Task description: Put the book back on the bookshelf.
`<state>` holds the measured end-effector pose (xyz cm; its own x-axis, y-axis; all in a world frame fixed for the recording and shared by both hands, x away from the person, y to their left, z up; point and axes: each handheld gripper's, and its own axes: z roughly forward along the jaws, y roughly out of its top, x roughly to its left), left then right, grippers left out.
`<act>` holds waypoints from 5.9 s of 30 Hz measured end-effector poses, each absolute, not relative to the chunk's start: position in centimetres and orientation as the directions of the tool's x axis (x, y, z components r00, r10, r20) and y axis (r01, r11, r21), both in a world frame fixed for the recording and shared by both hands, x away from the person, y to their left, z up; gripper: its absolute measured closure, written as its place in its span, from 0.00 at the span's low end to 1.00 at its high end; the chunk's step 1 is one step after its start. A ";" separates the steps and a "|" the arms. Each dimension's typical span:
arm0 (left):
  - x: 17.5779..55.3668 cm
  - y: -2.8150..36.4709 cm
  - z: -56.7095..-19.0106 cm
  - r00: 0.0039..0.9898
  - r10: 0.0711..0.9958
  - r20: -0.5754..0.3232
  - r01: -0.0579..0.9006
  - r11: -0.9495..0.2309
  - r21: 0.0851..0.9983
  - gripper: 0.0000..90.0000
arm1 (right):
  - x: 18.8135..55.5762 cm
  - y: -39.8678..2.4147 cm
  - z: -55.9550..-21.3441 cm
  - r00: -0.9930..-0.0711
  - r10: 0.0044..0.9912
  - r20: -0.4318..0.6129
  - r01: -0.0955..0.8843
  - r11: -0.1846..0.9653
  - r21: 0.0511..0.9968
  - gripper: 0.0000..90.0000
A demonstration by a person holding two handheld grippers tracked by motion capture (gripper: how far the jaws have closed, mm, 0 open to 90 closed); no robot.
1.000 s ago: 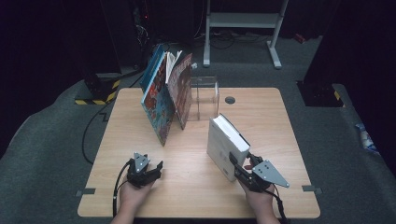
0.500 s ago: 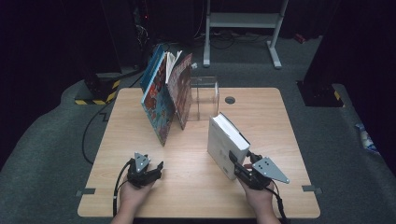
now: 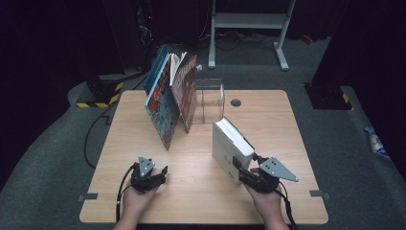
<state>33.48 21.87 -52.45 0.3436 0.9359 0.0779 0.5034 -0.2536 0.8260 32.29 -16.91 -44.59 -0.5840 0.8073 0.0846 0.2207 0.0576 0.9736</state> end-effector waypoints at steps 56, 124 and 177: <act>33.6 21.9 -52.5 0.351 0.934 0.069 0.516 -0.255 0.818 0.33 | 34.0 -15.1 -41.4 -0.571 0.820 0.041 0.230 0.112 0.967 0.54; 33.8 22.1 -52.5 0.361 0.932 0.039 0.529 -0.239 0.815 0.34 | 34.5 -13.7 -40.1 -0.524 0.851 0.018 0.231 0.122 0.965 0.60; 33.9 22.3 -52.5 0.366 0.930 0.022 0.527 -0.226 0.819 0.34 | 46.1 -9.1 -36.4 -0.415 0.910 -0.021 0.174 0.102 0.979 0.60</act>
<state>33.88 22.33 -52.47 0.3661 0.9303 0.0215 0.5268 -0.2263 0.8193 46.08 -9.08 -36.36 -0.4151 0.9095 -0.0207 0.1742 0.1018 0.9794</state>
